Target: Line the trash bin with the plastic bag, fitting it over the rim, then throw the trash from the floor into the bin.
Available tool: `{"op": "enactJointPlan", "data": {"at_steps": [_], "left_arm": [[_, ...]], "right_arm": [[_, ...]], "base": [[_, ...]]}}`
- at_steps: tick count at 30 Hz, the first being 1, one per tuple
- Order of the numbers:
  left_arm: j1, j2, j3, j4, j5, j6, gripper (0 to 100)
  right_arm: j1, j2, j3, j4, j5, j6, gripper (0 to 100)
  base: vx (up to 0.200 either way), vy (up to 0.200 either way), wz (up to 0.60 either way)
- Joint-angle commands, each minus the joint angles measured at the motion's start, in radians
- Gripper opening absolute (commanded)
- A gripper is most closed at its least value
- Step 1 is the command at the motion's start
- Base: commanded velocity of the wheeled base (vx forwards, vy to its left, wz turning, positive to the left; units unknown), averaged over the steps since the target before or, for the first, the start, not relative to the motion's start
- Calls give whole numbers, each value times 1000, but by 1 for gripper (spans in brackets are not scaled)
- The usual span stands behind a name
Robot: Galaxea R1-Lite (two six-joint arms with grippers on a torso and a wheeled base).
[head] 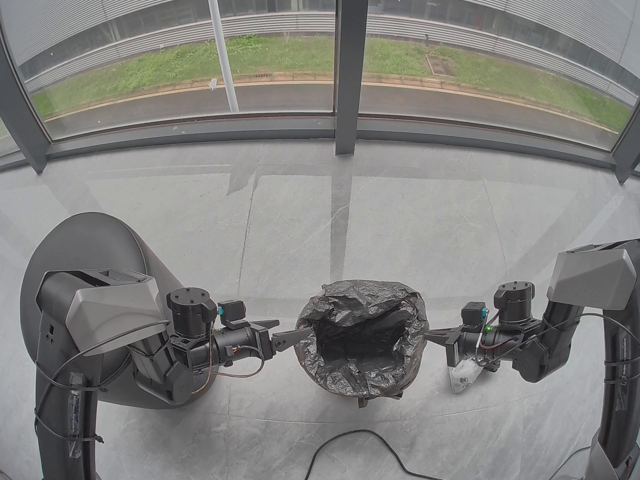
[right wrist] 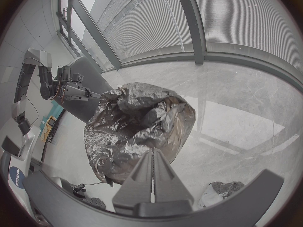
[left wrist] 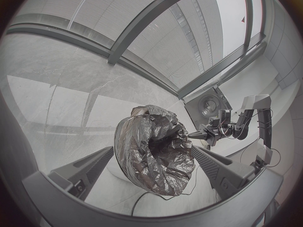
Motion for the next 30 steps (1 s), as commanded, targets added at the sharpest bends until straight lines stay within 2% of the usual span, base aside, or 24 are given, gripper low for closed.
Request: {"op": "enactJointPlan", "data": {"at_steps": [1, 10, 16, 23, 24, 25, 30], "left_arm": [[0, 4, 2, 0, 0, 0, 100], [-4, 7, 2, 0, 2, 0, 100], [-4, 7, 2, 0, 12, 0, 100], [0, -16, 5, -31, 44, -2, 100], [0, -16, 5, -31, 44, -2, 100], [-2, -31, 11, -69, 71, -11, 100], [-7, -68, 68, -131, 84, -20, 100]], "right_arm": [[-8, 21, 17, 1, 1, -2, 0], [-1, 50, 11, 1, 2, 4, 0], [32, 76, 0, 1, 1, 13, 0], [15, -21, 117, -4, 1, -4, 0], [15, -21, 117, -4, 1, -4, 100], [-6, -73, 165, -42, 1, -1, 100], [-63, -217, 260, -110, 1, 2, 100]], "base": [[0, 0, 0], [0, 0, 0], [0, 0, 0], [0, 0, 0], [0, 0, 0], [0, 0, 0], [0, 0, 0]]}}
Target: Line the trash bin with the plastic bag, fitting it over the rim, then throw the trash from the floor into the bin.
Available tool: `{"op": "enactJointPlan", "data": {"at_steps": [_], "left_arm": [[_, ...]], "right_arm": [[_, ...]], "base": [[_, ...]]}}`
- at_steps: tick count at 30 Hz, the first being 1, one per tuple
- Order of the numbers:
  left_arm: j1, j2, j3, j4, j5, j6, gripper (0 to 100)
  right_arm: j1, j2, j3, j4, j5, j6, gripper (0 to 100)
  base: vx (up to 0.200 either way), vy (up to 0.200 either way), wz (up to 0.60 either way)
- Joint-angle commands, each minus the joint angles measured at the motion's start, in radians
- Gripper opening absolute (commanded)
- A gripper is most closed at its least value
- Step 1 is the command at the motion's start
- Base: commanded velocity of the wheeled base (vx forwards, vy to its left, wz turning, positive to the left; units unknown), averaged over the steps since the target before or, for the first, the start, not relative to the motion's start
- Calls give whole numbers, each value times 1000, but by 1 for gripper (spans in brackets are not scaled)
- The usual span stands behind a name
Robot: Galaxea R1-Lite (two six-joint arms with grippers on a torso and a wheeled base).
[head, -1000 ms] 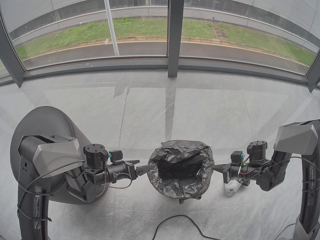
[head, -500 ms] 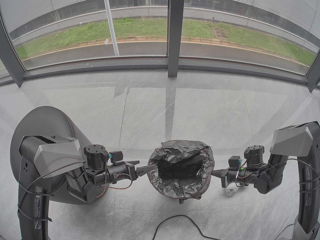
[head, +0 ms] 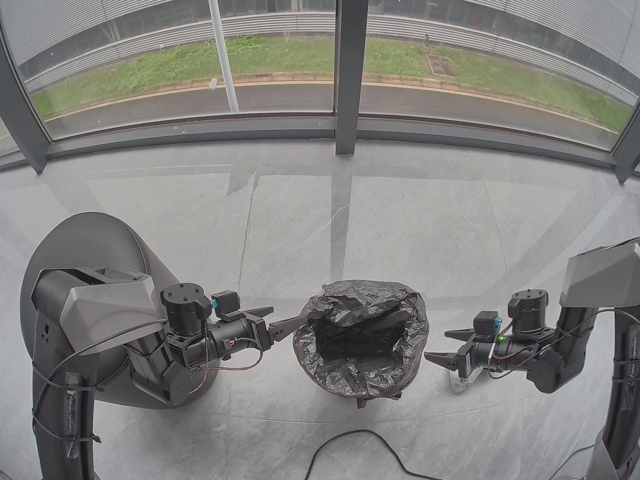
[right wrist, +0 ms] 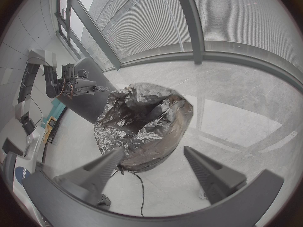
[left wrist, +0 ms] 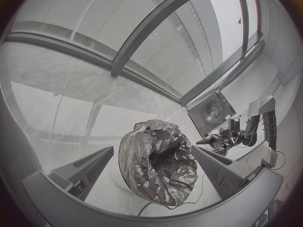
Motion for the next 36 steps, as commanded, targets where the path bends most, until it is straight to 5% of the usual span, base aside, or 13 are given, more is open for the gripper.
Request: {"op": "enactJointPlan", "data": {"at_steps": [1, 13, 22, 26, 28, 29, 30, 36], "left_arm": [[-9, -57, 62, -59, 16, -17, 100], [-34, -135, 168, -111, 45, -66, 100], [-61, -144, 157, -113, 47, -63, 100], [-72, -136, 152, -111, 45, -63, 100], [-75, -133, 148, -111, 44, -62, 100], [-75, -133, 148, -111, 44, -62, 100], [-75, -132, 142, -111, 41, -62, 100], [-75, -130, 139, -110, 31, -62, 100]], "right_arm": [[-60, -194, 111, -35, 0, 1, 100], [-66, -353, 265, -31, -3, 4, 100], [-220, -235, 130, -6, -3, -2, 100], [-284, -126, -211, 272, -3, -24, 100], [-309, -76, -450, 566, -6, -142, 100], [-309, -76, -450, 566, -6, -142, 100], [-322, -27, -608, 741, -6, -249, 100], [-335, 176, -1058, 1100, -72, -398, 100]], "base": [[0, 0, 0], [-200, 0, 0], [0, 0, 0], [0, 0, 0], [0, 0, 0], [0, 0, 0], [0, 0, 0], [0, 0, 0]]}}
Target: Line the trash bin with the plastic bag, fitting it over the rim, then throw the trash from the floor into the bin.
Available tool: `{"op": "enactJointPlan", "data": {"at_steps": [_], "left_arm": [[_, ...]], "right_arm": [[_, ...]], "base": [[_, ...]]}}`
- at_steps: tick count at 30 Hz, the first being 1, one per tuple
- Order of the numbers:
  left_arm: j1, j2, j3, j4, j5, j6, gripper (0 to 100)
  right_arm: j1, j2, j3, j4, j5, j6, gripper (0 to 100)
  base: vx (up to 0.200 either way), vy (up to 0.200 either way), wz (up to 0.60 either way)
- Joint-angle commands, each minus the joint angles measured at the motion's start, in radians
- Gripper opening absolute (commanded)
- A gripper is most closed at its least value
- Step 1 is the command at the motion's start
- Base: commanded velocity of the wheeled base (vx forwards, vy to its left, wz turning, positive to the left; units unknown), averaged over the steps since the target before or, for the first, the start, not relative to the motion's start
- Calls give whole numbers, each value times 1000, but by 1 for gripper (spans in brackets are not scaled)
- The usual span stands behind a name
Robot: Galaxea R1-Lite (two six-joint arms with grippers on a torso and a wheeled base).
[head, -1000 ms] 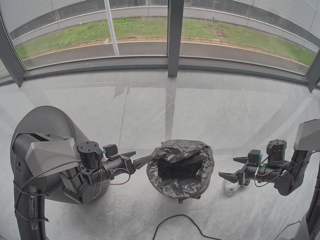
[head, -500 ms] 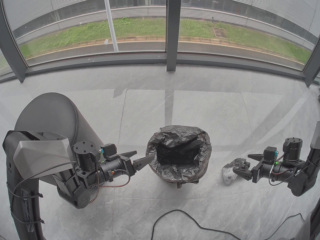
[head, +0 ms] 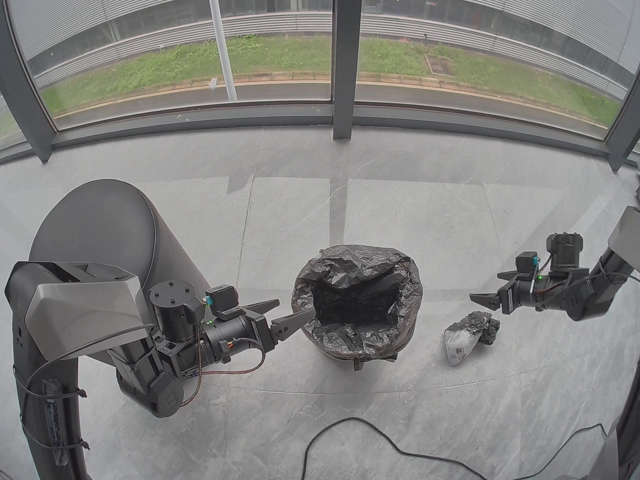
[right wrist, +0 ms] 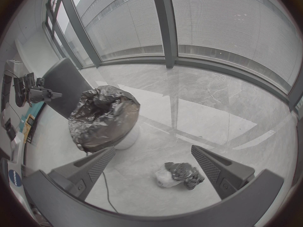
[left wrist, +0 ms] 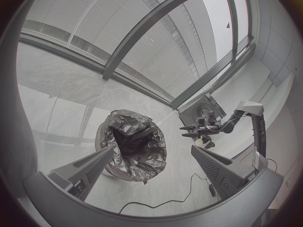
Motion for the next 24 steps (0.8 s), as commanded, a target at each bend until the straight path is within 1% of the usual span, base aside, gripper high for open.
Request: {"op": "enactJointPlan", "data": {"at_steps": [1, 3, 4, 6, 7, 8, 9, 11, 13, 22, 24], "left_arm": [[-10, 9, -11, 2, -13, 1, 100], [-15, 9, -7, 3, -22, 1, 100], [-16, 11, -5, 5, -30, 1, 100], [-19, 11, 0, 6, -41, 1, 100], [-21, 11, -2, 8, -42, 1, 100], [-25, 12, -2, 6, -45, 1, 100], [-27, 14, -4, 8, -47, -1, 100], [-35, 20, -7, 6, -47, -1, 100], [-44, 32, -11, 2, -35, -1, 100], [-50, 81, -97, 2, -25, 1, 100], [-50, 90, -100, 2, -25, 1, 100]], "right_arm": [[-72, 366, -779, 637, -72, -268, 100], [-79, 432, -896, 722, -84, -313, 100], [-86, 462, -946, 762, -87, -348, 100], [-92, 512, -1026, 831, -102, -422, 100], [-96, 526, -1051, 847, -110, -443, 100], [-102, 558, -1100, 877, -131, -488, 100], [-107, 584, -1138, 893, -145, -512, 100], [-113, 629, -1151, 912, -159, -543, 100], [-113, 661, -1151, 932, -160, -551, 100], [-121, 727, -1151, 961, -162, -557, 100], [-122, 742, -1151, 979, -162, -597, 100]], "base": [[0, 0, 0], [0, 0, 0], [0, 0, 0], [0, 0, 0], [0, 0, 0], [200, 0, 0], [200, 0, 0], [200, 0, 0], [200, 0, 0], [0, 0, 0], [0, 0, 0]]}}
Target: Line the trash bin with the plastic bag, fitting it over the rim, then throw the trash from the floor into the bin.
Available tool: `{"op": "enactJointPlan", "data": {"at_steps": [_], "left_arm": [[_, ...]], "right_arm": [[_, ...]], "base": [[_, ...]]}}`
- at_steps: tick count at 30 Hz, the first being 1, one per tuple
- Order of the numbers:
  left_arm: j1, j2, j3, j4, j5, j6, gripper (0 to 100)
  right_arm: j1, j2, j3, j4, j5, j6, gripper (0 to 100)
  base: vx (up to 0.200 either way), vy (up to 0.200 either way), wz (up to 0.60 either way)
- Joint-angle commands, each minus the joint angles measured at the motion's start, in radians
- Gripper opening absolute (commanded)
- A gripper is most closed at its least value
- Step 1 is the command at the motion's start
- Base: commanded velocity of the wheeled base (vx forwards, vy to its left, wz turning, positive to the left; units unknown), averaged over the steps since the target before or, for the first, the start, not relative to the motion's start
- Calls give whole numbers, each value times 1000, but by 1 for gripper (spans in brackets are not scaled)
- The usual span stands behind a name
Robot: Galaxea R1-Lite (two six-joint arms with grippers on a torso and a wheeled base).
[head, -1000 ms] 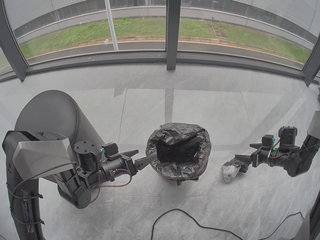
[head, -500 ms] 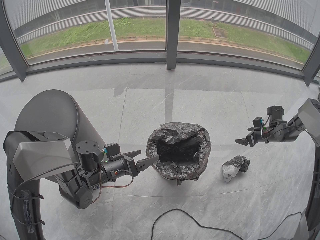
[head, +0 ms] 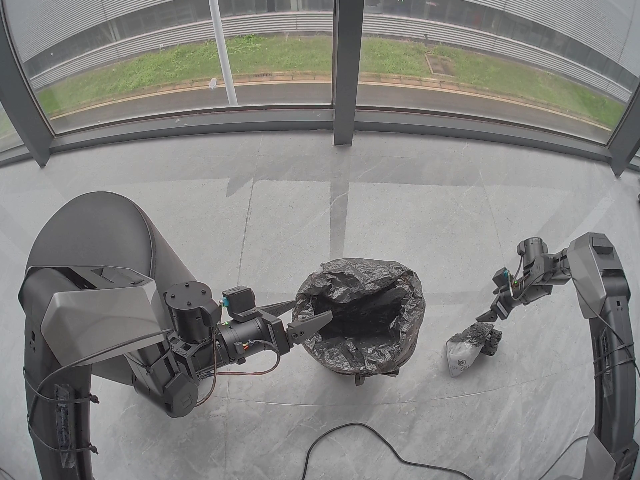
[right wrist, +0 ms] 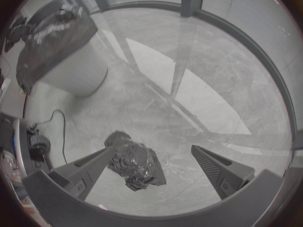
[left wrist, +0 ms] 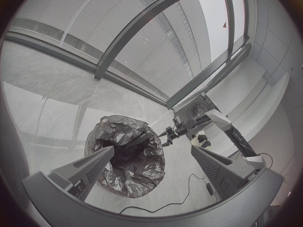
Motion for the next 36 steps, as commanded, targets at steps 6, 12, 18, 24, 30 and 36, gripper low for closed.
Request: {"op": "enactJointPlan", "data": {"at_steps": [6, 12, 18, 24, 30, 36], "left_arm": [[-11, 58, -33, -2, 24, 0, 100], [-11, 77, -37, -2, 38, 0, 100], [-18, 89, -40, -2, 38, 1, 100], [-21, 90, -40, -4, 72, 1, 100], [-21, 63, -34, -4, 91, 1, 100], [-25, 32, -36, -4, 102, 1, 100]], "right_arm": [[-24, 226, -54, 44, -10, -128, 100], [-24, 340, -54, -22, 5, -146, 100], [-17, 340, -54, -39, 94, -148, 100], [-21, 340, -54, -44, 171, -150, 0], [-54, 340, -54, -36, 222, -120, 0], [-123, 258, -54, 125, 252, 24, 0]], "base": [[0, 0, 0], [0, 0, 0], [0, 0, 0], [0, 0, 0], [0, 0, 0], [0, 0, 0]]}}
